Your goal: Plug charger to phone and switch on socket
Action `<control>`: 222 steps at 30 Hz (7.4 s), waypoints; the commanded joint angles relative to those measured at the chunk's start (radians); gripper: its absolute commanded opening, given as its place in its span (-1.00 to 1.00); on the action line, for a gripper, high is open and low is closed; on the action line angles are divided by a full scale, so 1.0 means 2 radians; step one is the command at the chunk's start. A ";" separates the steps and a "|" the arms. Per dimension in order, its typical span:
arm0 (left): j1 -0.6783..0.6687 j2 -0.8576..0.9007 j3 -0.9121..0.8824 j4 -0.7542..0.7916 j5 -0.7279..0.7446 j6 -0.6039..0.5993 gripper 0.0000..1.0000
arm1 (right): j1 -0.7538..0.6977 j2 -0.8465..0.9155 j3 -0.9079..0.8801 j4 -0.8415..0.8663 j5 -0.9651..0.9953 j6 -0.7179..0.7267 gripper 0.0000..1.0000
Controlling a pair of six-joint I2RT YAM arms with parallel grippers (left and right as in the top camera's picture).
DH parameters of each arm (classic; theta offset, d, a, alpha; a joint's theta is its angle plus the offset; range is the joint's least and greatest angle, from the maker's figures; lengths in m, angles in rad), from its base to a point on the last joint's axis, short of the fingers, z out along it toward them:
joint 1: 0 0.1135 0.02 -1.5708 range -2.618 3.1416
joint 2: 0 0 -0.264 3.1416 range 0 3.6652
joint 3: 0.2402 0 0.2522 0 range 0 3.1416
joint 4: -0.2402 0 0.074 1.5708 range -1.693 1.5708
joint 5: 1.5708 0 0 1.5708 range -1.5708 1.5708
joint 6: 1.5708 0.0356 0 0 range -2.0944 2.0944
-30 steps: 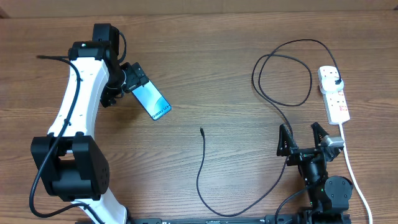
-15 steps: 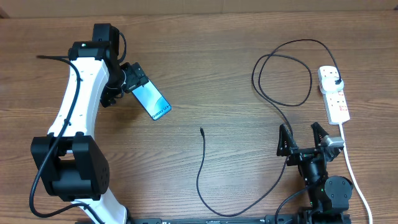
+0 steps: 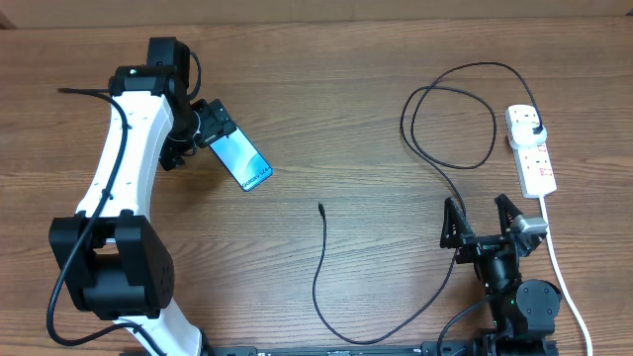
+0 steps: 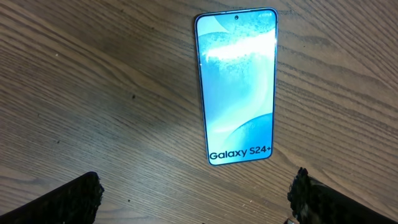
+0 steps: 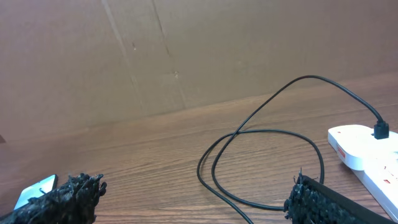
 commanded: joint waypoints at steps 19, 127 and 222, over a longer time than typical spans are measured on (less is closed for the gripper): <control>0.001 0.006 0.010 -0.005 0.018 -0.034 1.00 | 0.003 -0.005 -0.005 0.001 0.006 0.000 1.00; -0.061 0.127 0.007 0.087 -0.051 -0.141 1.00 | 0.003 -0.005 -0.005 0.001 0.006 0.000 1.00; -0.068 0.163 -0.010 0.092 -0.025 -0.164 1.00 | 0.003 -0.005 -0.005 0.001 0.006 0.000 1.00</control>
